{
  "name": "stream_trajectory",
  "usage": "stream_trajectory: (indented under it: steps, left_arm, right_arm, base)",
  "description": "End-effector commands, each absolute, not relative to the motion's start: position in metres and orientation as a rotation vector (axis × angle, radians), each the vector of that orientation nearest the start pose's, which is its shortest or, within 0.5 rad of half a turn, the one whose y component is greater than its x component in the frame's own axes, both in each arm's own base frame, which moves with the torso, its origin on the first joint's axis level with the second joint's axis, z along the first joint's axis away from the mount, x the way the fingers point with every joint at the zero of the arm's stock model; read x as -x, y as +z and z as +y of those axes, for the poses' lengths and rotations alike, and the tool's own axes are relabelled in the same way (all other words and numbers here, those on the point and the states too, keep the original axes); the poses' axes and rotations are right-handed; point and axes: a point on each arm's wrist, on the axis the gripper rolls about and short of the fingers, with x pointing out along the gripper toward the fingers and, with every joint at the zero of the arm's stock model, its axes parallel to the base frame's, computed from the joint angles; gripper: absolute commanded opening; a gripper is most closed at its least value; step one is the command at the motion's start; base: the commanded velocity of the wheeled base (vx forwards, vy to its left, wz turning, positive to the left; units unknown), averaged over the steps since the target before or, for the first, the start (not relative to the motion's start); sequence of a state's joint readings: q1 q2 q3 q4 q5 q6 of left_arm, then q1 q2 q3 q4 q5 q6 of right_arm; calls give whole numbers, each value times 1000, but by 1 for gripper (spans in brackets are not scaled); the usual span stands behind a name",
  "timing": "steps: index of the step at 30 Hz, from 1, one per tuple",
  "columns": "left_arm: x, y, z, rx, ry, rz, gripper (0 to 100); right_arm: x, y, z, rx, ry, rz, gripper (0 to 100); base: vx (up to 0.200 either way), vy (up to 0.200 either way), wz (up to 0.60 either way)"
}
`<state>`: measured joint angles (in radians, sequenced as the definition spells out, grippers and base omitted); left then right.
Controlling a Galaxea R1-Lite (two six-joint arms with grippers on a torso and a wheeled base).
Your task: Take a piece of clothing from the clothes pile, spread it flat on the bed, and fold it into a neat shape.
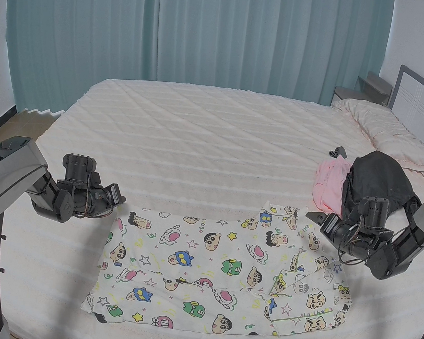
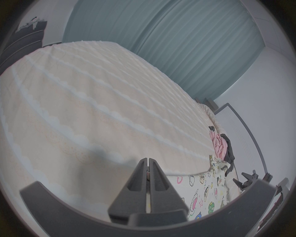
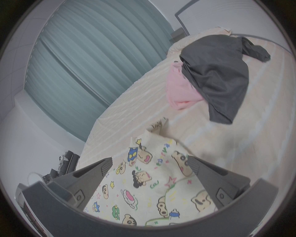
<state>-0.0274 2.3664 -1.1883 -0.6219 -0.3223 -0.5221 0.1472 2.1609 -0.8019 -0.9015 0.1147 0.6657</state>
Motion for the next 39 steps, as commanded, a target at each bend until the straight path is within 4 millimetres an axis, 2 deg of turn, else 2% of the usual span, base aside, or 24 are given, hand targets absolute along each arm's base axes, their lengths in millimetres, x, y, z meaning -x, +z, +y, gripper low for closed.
stream_trajectory:
  steps: [1,3,11,16,23,26,29,33,34,39]
  left_arm:
    - [-435,35,-23,575,-181,604,0]
    - [-434,35,-23,574,-181,604,0]
    - [-432,37,-22,579,-178,605,0]
    - [-429,35,-23,579,-178,616,0]
    - [-427,33,-23,578,-176,627,0]
    - [-425,30,-23,578,-172,638,0]
    - [-424,28,-23,578,-171,644,0]
    - [-421,30,-23,578,-170,647,0]
    - [-421,30,-23,578,-170,647,0]
    - [-421,29,-23,577,-170,649,0]
  right_arm:
    - [-382,53,60,-607,100,506,100]
    - [-390,42,61,-581,95,525,100]
    - [-412,20,63,-505,108,554,100]
    - [-422,19,55,-408,139,528,100]
    - [-431,19,67,-379,187,544,100]
    - [-437,20,80,-368,216,538,100]
    - [-446,17,81,-361,214,539,100]
    - [-446,13,79,-319,211,566,100]
    - [-446,12,78,-311,212,573,0]
    - [-445,5,77,-263,215,601,0]
  base:
    - [0,0,0]
    - [0,0,0]
    - [0,0,0]
    - [0,0,0]
    - [0,0,0]
    - [0,0,0]
    - [0,0,0]
    - [0,0,0]
    - [0,0,0]
    - [0,0,0]
